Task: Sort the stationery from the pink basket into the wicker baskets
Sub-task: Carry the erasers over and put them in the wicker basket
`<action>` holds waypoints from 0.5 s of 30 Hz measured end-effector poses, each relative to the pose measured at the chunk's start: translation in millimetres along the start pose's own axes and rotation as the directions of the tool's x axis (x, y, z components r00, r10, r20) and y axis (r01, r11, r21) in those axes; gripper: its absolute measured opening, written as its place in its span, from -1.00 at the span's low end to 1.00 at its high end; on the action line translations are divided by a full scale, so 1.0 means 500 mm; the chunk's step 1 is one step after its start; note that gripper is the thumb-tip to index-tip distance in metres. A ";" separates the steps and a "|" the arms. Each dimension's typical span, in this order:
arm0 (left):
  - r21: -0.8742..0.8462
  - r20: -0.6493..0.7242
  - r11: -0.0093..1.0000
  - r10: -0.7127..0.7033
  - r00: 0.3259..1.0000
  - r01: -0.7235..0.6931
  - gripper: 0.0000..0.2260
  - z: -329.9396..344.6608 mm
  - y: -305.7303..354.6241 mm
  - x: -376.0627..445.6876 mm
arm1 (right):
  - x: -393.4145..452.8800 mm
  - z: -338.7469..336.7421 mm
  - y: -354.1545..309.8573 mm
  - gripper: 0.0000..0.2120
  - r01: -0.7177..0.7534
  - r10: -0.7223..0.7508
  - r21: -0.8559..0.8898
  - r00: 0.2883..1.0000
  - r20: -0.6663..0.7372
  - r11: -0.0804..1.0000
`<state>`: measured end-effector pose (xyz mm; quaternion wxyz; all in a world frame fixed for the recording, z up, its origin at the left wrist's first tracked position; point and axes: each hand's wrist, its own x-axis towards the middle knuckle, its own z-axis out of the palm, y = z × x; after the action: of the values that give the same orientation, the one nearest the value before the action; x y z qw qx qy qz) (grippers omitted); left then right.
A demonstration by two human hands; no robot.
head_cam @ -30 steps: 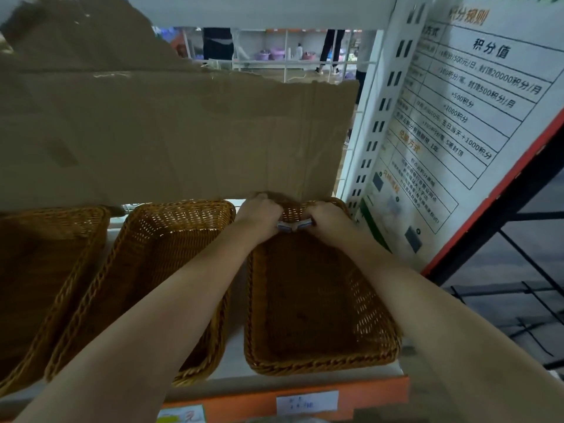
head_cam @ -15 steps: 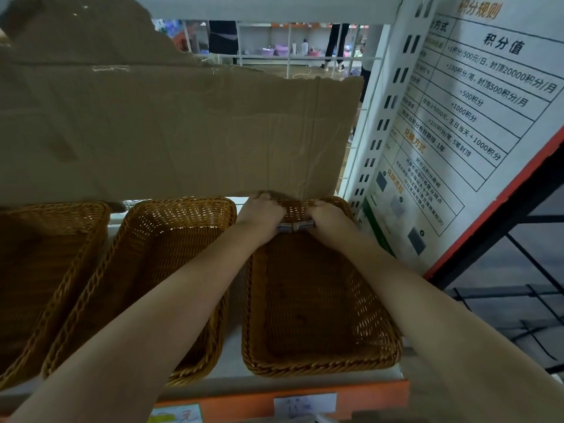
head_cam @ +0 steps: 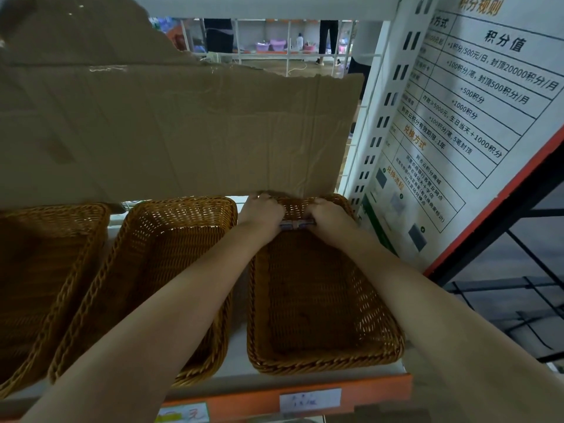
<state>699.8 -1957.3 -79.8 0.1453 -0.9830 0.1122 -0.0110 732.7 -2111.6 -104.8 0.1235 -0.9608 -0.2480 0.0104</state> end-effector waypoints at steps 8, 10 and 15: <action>-0.142 -0.069 0.990 -0.012 0.998 0.002 -0.70 -0.025 -0.007 -0.035 | -0.038 -0.034 -0.015 -0.75 -0.029 0.029 -0.009 0.999 -0.020 1.000; -0.155 -0.092 0.988 -0.019 0.996 0.004 -0.72 -0.036 -0.002 -0.060 | -0.069 -0.040 -0.025 -0.78 -0.023 0.022 -0.009 0.998 -0.057 1.000; -0.203 -0.143 0.979 -0.055 0.988 0.026 -0.72 -0.056 0.015 -0.137 | -0.151 -0.046 -0.067 -0.78 -0.044 0.045 0.012 0.991 -0.124 0.999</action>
<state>629.9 -1956.7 -54.4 0.0363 -0.9911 0.1030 -0.0754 652.6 -2124.9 -77.4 0.1429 -0.9643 -0.2181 -0.0453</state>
